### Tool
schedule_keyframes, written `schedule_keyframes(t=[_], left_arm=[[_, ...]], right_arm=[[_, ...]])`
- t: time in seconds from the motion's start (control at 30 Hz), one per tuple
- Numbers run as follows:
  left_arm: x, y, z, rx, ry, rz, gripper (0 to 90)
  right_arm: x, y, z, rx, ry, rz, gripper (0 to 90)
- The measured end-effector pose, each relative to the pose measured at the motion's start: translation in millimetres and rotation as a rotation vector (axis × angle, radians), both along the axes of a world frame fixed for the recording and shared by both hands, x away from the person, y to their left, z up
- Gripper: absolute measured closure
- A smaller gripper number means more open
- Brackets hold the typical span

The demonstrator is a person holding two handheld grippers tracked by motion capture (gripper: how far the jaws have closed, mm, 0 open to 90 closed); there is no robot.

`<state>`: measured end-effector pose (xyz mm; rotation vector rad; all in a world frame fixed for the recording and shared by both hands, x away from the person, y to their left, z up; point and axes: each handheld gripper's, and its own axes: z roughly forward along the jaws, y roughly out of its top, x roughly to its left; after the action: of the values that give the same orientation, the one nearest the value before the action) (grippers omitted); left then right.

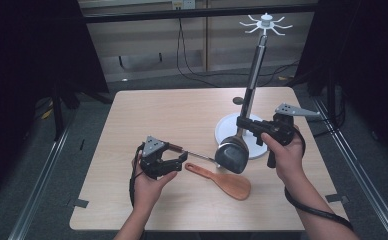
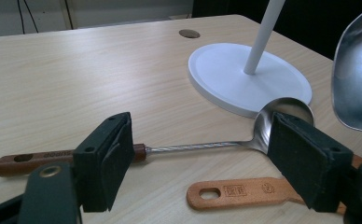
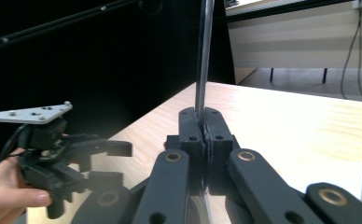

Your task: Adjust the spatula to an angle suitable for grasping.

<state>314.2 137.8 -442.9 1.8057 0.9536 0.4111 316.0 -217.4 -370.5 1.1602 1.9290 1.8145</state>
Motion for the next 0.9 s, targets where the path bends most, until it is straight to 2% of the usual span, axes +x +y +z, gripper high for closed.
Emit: schedule_keyframes(t=[0.27, 0.57, 0.9], left_arm=[[0.0, 0.7, -1.5, 0.005, 0.0, 0.005, 22.2], [-0.7, -1.2, -2.7, 0.01, -0.004, -0.006, 22.4], [-0.7, 0.9, -3.5, 0.012, -0.005, -0.002, 22.6]], right_arm=[[6.6, -12.7, -5.4, -0.037, -0.019, -0.036, 87.3], [18.9, -25.2, -11.3, -0.065, -0.032, -0.112, 84.6], [30.6, -29.6, -13.5, -0.058, -0.019, -0.163, 80.9]])
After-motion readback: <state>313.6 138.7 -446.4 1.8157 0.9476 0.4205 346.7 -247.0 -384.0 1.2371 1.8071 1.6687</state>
